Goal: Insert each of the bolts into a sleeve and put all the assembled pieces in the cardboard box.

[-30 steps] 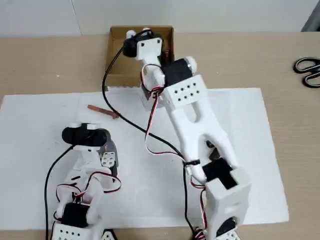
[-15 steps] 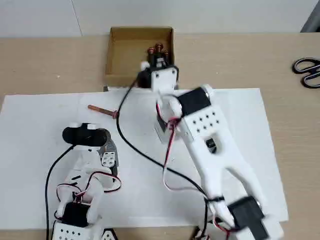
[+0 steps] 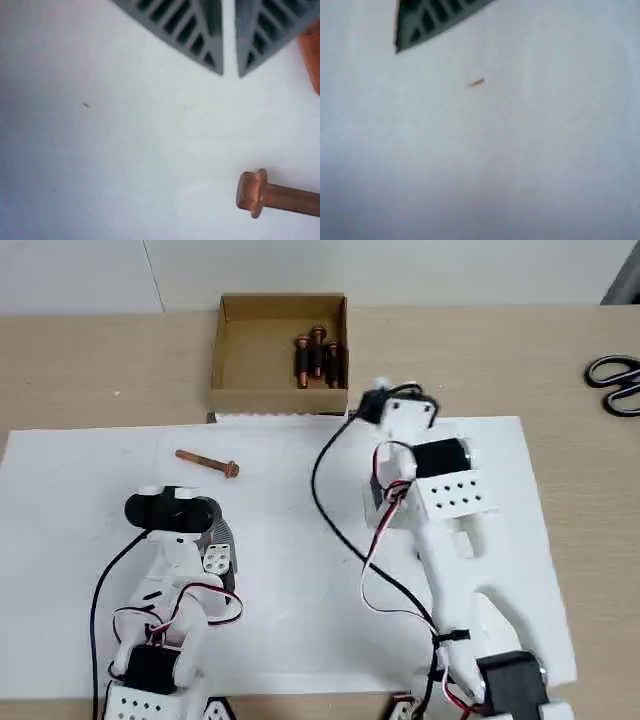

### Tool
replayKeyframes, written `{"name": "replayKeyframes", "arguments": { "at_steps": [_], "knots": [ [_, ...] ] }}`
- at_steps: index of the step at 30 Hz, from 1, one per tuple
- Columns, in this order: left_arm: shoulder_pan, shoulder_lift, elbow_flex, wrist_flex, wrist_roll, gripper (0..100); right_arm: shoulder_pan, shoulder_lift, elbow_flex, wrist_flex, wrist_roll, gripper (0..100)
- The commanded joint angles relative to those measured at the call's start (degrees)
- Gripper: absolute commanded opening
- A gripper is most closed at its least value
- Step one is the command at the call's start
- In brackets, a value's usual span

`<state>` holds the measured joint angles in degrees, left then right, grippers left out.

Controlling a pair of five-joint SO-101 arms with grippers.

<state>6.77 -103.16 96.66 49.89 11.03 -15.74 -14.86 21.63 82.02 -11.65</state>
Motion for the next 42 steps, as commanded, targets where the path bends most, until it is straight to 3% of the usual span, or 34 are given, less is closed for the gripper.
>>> {"name": "replayKeyframes", "arguments": {
  "at_steps": [1, 11, 19, 42],
  "knots": [
    [-0.2, -0.7, -0.3, 0.5, 0.5, 1, 0.6, -2.1, 0.9, -1.7, -6.8, 15.6],
    [-0.2, -0.7, -0.3, 0.5, 0.5, 1, 3.2, -2.1, 1.8, -5.5, -23.0, 15.6],
    [-0.2, -0.7, -0.3, 0.6, 0.5, 1, 9.3, -2.0, 3.4, -11.3, -23.3, 15.6],
    [-0.2, -0.7, -0.3, 0.6, 0.5, 1, 9.5, -2.0, 16.4, -26.2, -23.4, 15.5]
  ]
}}
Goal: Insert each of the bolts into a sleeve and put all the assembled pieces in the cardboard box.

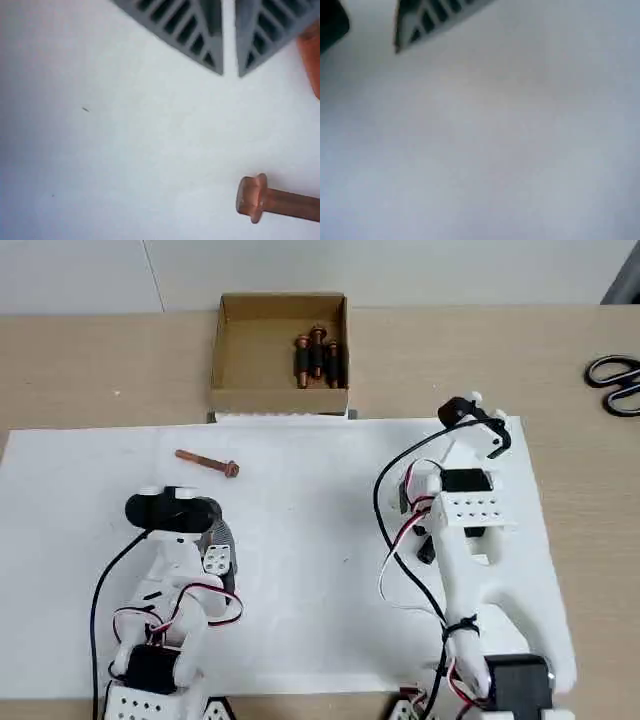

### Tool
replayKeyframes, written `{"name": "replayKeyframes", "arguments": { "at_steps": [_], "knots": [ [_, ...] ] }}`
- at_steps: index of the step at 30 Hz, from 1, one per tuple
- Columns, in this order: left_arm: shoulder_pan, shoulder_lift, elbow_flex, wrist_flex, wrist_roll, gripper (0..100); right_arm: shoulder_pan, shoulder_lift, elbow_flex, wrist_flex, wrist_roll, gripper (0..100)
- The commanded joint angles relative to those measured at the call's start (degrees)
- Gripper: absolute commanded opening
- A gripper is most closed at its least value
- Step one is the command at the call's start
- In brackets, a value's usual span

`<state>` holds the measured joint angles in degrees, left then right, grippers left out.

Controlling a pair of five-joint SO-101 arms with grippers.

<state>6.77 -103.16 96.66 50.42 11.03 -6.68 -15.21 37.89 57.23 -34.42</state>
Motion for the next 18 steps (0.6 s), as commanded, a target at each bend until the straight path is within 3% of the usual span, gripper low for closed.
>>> {"name": "replayKeyframes", "arguments": {
  "at_steps": [1, 18],
  "knots": [
    [-0.2, -0.7, -0.3, 0.1, 0.5, 1, 0.4, -1.6, 0.3, -1.5, -0.6, 15.5],
    [-0.2, -0.7, -0.3, 0.8, 0.5, 1, 5.6, 11.0, 0.3, -8.5, -0.8, 15.5]
  ]
}}
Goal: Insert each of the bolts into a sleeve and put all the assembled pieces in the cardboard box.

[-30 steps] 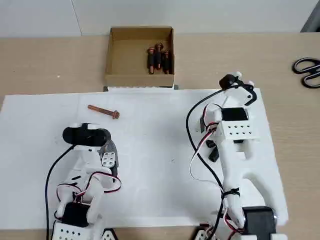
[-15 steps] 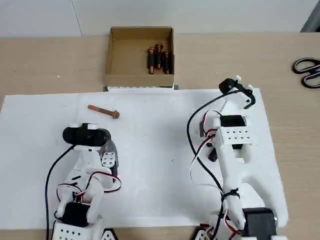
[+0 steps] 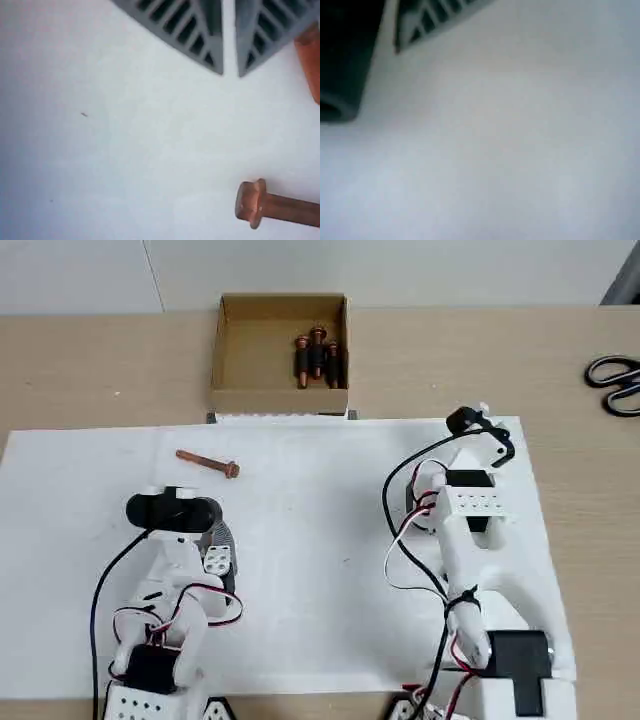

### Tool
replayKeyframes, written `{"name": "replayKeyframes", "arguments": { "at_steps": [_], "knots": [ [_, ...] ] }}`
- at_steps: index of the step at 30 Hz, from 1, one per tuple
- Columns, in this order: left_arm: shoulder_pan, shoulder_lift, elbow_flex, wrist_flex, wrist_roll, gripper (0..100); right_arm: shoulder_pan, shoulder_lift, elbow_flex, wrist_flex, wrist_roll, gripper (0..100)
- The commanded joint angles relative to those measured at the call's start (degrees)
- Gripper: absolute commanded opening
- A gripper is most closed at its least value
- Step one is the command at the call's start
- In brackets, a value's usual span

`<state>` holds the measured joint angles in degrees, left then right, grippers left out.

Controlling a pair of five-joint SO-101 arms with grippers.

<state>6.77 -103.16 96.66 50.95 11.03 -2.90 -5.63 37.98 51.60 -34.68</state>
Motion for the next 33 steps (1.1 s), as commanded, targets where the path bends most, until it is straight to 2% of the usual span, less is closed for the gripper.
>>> {"name": "replayKeyframes", "arguments": {
  "at_steps": [1, 7, 12, 24, 29, 33],
  "knots": [
    [-0.2, -0.7, -0.3, 0.3, 0.5, 1, 1.8, 1.5, 0.1, -2.9, -0.5, 15.5],
    [-0.2, -0.7, -0.3, 0.3, 0.5, 1, 1.8, 1.5, 0.1, -2.8, -0.4, 15.0],
    [-0.2, -0.7, -0.3, 0.3, 0.5, 1, 1.8, 1.5, 0.1, -3.3, -0.4, 0.0],
    [-0.2, -0.7, -0.3, 0.3, 0.4, 1, 1.5, 1.0, -5.4, -2.9, -0.1, 0.3],
    [0.2, -0.7, -0.4, 0.1, 0.3, 1, 1.3, -1.9, -11.4, 5.5, -0.1, 0.3],
    [0.2, -0.7, -0.4, 0.0, 0.3, 1, -1.5, -5.1, -11.6, 9.5, -0.1, 0.3]
  ]
}}
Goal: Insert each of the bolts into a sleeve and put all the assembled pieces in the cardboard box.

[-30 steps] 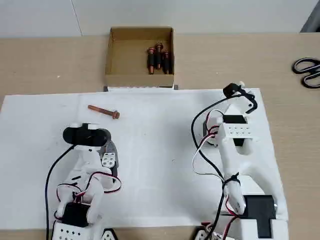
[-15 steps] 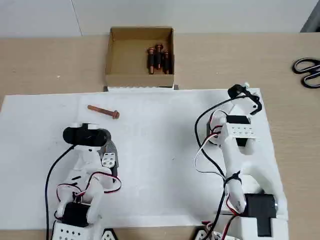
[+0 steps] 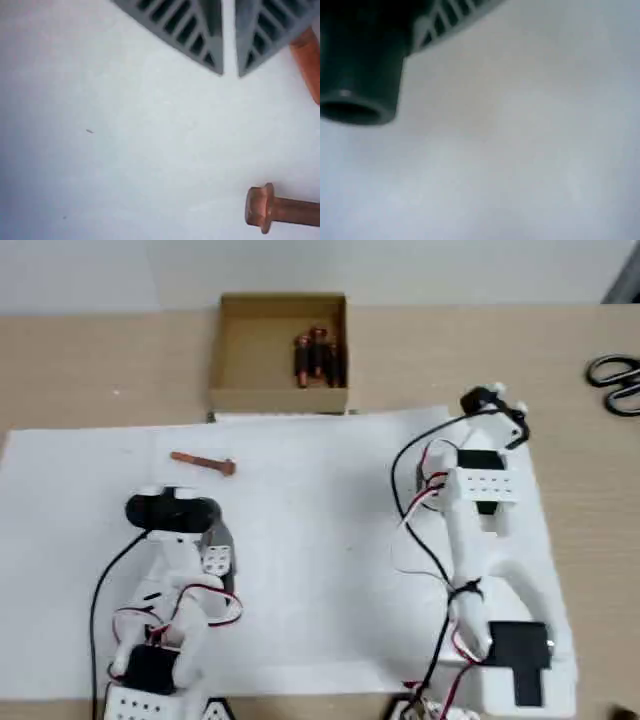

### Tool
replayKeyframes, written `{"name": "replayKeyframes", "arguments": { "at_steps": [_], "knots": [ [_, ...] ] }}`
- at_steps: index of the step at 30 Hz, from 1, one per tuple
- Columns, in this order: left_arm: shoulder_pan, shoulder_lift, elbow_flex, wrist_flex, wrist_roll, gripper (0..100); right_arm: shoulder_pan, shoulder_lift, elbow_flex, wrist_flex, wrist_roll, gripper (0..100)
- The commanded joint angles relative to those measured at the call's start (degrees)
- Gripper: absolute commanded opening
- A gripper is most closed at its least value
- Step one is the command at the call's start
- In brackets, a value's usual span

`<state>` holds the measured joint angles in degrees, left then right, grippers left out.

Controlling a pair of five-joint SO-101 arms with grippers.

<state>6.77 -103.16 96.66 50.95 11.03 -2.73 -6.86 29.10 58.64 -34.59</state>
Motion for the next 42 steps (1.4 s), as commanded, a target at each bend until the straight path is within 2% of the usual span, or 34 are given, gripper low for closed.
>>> {"name": "replayKeyframes", "arguments": {
  "at_steps": [1, 11, 17, 21, 27, 33, 39, 42],
  "knots": [
    [0.2, -0.7, -0.4, 0.0, 0.3, 1, -2.2, -4.4, -2.7, 3.6, -0.2, 0.3],
    [0.2, -0.7, -0.4, 0.0, 0.3, 1, -2.0, -4.0, 2.3, 5.7, -0.2, 0.3],
    [0.0, -0.7, -0.7, -0.1, 0.6, 1, -4.7, -4.3, 2.5, 8.3, -0.2, 0.3],
    [-0.3, -0.4, -7.7, 0.2, 3.3, 1, -6.7, -4.4, 2.2, 13.0, -0.2, 0.3],
    [-0.1, 1.3, -18.9, 3.2, 3.1, 1, -6.5, -9.5, 2.1, 17.3, -0.2, 0.3],
    [-0.2, 18.3, -34.5, 5.5, 4.6, 1, -6.6, -17.5, 2.2, 16.7, 4.7, 0.3],
    [-0.2, 42.2, -54.5, 5.6, 9.8, 1, -6.5, -20.2, 2.4, 17.5, 5.0, 0.3],
    [-0.2, 52.5, -64.7, 8.8, 10.1, 1, -6.7, -21.5, 2.4, 18.9, 5.0, 0.3]
  ]
}}
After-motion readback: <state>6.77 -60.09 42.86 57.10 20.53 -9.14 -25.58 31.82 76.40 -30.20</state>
